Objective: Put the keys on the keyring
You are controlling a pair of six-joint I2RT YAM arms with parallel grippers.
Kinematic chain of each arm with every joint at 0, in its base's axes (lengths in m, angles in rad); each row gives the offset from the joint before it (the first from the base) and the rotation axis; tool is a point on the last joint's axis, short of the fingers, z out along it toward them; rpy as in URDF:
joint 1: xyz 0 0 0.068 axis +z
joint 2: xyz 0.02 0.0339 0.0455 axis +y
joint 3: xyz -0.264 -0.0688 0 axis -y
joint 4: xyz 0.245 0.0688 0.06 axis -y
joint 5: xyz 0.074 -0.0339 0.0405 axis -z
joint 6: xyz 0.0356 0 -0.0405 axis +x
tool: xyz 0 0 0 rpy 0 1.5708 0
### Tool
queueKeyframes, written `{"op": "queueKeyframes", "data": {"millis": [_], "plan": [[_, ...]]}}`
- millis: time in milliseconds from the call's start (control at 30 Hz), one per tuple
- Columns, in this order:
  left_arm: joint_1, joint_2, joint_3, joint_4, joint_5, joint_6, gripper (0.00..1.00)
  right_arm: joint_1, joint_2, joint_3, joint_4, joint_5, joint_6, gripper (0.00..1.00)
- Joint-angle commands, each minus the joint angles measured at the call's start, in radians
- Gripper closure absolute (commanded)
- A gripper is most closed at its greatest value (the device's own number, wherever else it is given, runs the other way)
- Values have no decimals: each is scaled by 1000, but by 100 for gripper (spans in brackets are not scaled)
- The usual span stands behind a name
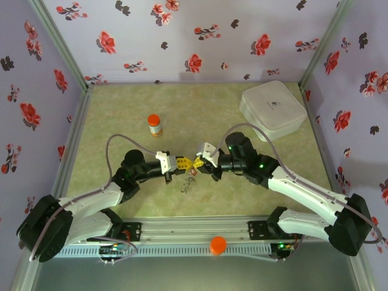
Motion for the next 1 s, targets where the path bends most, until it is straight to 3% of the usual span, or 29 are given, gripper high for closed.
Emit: {"op": "queueKeyframes", "data": {"millis": [0, 367, 967], "plan": [[-5, -7, 14, 37, -11, 5, 87, -2, 2, 77, -74, 14, -55, 100], [-4, -19, 49, -116, -41, 57, 89, 35, 135, 353, -522, 151, -294, 100], [-4, -19, 52, -113, -37, 50, 85, 97, 280, 539, -680, 197, -384, 100]]}}
